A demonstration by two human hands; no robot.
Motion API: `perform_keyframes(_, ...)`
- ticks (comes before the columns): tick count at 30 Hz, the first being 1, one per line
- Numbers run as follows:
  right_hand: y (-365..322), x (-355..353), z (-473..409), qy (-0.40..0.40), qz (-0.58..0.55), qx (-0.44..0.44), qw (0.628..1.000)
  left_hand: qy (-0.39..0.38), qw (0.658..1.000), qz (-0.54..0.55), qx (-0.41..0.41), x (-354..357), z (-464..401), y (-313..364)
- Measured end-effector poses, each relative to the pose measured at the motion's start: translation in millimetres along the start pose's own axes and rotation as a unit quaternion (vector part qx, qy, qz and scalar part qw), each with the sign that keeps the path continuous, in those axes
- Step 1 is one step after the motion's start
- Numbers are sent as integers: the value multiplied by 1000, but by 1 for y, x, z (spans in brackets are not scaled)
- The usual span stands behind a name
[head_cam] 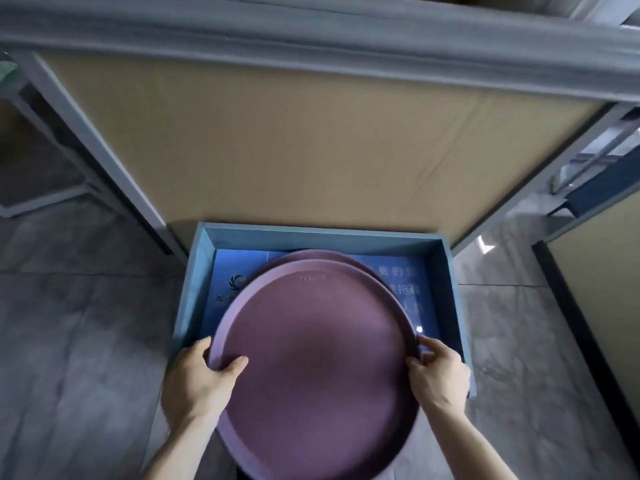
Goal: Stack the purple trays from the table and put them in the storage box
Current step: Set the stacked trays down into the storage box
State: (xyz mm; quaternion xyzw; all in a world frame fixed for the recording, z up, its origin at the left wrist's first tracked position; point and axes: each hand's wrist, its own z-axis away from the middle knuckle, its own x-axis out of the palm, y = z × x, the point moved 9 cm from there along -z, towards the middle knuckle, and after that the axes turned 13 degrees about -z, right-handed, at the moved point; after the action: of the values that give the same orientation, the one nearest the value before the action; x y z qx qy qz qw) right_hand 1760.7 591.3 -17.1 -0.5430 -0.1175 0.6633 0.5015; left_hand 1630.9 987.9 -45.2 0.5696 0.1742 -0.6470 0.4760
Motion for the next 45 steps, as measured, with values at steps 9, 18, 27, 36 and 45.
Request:
perform_keyframes(9,-15,17,-25,31,-5,-3,999,14,999,17,26,14,-30,27)
perform_keyframes(18,-17,19,-33,45,-2,2,999,35,999,5,27,11,-33,32)
perform_keyframes(27,-22,21,-35,57,17,-15,998,34,999,15,10,9,-33,33)
perform_keyframes(36,-23,24,-36,58,63,-35,996,34,999,-3,13,11,-35,31)
perform_keyframes(45,-31,29,-44,30,147,-63,987,33,999,-13,4,13,-37,27)
